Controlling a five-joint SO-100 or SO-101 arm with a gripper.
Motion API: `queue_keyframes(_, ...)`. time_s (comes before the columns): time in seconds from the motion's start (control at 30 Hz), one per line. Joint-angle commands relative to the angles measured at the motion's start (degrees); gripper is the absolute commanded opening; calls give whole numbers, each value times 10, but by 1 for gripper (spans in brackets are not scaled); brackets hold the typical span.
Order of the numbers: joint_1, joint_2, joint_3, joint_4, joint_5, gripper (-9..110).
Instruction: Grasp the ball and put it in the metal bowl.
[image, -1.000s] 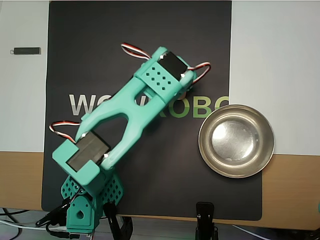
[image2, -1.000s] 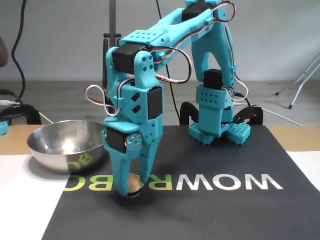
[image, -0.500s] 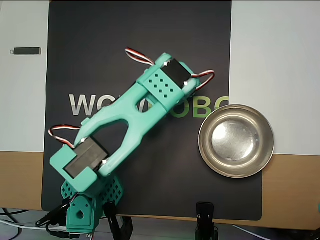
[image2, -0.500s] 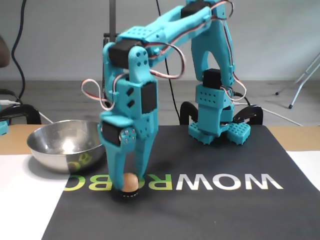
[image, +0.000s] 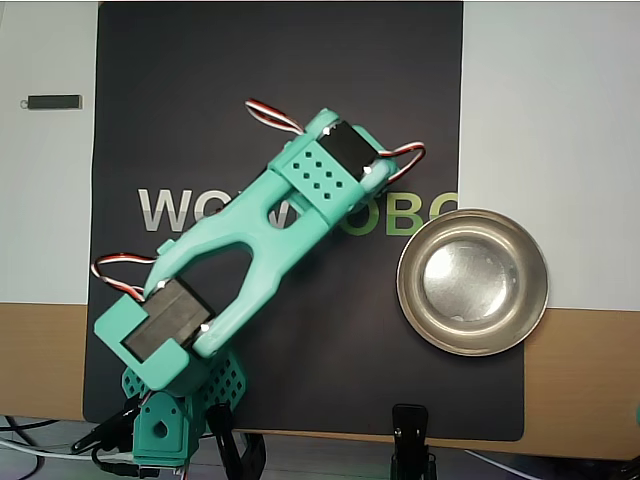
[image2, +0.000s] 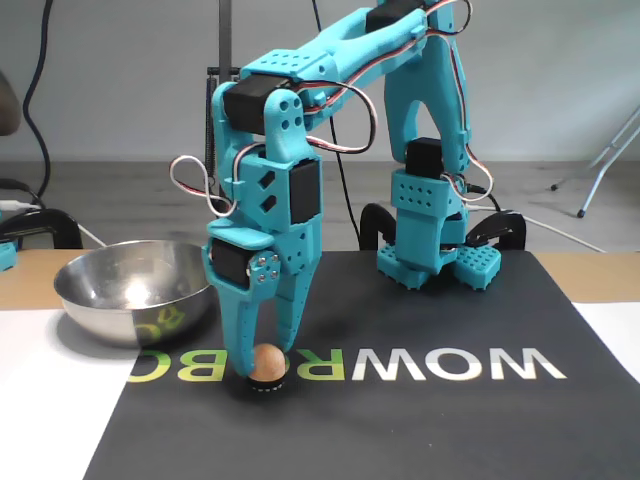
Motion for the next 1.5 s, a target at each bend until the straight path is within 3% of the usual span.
queue_keyframes(0.0, 0, 28, -1, 2, 1, 58)
queue_keyframes(1.33, 0, 27, 12, 2, 0, 58)
queue_keyframes(1.47, 0, 27, 12, 2, 0, 42)
